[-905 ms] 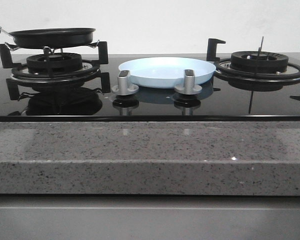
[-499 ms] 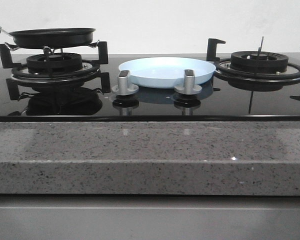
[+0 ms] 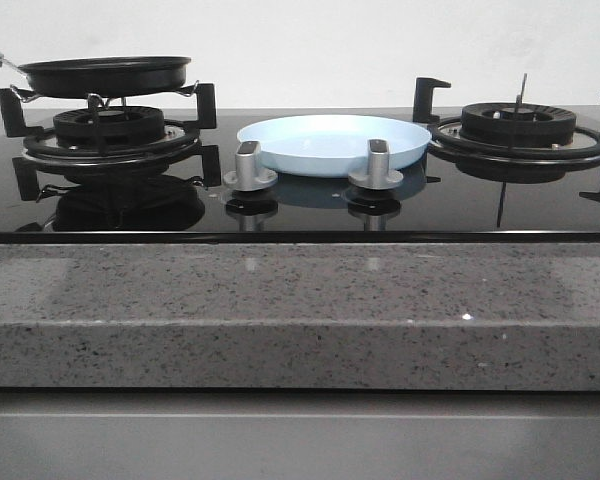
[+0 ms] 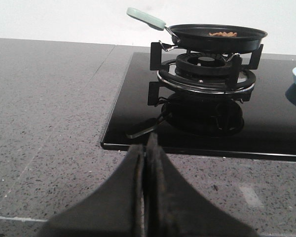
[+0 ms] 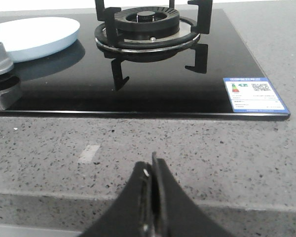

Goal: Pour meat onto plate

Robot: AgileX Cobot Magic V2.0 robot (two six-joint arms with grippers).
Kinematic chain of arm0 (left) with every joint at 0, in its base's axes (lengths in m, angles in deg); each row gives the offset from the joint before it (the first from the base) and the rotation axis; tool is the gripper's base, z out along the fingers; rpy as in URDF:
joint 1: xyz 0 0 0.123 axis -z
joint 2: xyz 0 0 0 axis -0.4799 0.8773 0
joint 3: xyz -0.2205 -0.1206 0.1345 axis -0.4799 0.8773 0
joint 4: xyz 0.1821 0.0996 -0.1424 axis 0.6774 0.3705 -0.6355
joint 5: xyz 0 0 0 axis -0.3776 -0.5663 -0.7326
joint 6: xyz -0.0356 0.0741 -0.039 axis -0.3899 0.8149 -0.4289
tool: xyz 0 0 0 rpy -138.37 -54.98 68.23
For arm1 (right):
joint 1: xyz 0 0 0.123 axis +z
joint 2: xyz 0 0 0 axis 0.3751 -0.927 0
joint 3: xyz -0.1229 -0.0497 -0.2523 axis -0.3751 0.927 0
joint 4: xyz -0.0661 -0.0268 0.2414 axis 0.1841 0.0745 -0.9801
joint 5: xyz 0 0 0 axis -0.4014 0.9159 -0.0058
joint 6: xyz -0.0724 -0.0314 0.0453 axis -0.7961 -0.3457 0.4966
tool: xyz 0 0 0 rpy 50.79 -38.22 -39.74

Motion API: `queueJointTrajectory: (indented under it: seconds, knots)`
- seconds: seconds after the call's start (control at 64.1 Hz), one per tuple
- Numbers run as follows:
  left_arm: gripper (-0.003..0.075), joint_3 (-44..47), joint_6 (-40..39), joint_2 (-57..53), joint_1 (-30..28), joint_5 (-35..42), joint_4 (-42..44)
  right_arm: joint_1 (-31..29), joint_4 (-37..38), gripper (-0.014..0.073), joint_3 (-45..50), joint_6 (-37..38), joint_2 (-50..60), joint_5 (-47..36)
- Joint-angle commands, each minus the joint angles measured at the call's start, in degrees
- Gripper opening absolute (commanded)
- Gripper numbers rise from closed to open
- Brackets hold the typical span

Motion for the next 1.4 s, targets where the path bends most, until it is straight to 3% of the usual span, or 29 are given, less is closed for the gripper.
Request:
queueJointTrajectory:
  seconds: [0.0, 0.499, 0.717, 0.827, 0.983, 1.248, 1.341, 1.388]
  knots:
    - [-0.0020, 0.3, -0.4, -0.9, 0.4, 5.1, -0.6, 0.1, 0.1, -0.0060, -0.3, -0.2, 0.9, -4.1]
    - [-0.0020, -0.3, -0.4, -0.9, 0.4, 7.5, -0.3, 0.1, 0.1, -0.0060, -1.2, -0.3, 0.9, -5.3]
    - [-0.0020, -14.7, -0.4, 2.5, 0.4, -1.6, 2.3, 0.1, 4.2, -0.0060, -13.6, -0.3, -1.0, 3.7]
    - [-0.0020, -24.7, -0.4, 10.2, 0.4, -7.9, 3.8, 0.1, 4.2, -0.0060, -22.6, -0.3, -5.8, 6.9]
    - [-0.0020, -34.2, -0.4, 22.0, 0.4, -9.0, 4.0, 0.1, 4.2, -0.0060, -32.4, -0.3, -15.0, 7.4]
    - [-0.0020, -37.5, -0.4, 27.7, 0.4, -8.5, 3.8, 0.1, 4.2, -0.0053, -38.5, -0.3, -22.4, 10.1]
    - [0.0005, -37.5, -0.4, 27.7, 0.4, -8.5, 3.8, 0.1, 4.2, 0.0013, -38.5, -0.3, -22.4, 10.1]
    - [0.0064, -37.5, -0.4, 27.7, 0.4, -8.5, 3.8, 0.1, 4.2, 0.0078, -38.5, -0.3, -22.4, 10.1]
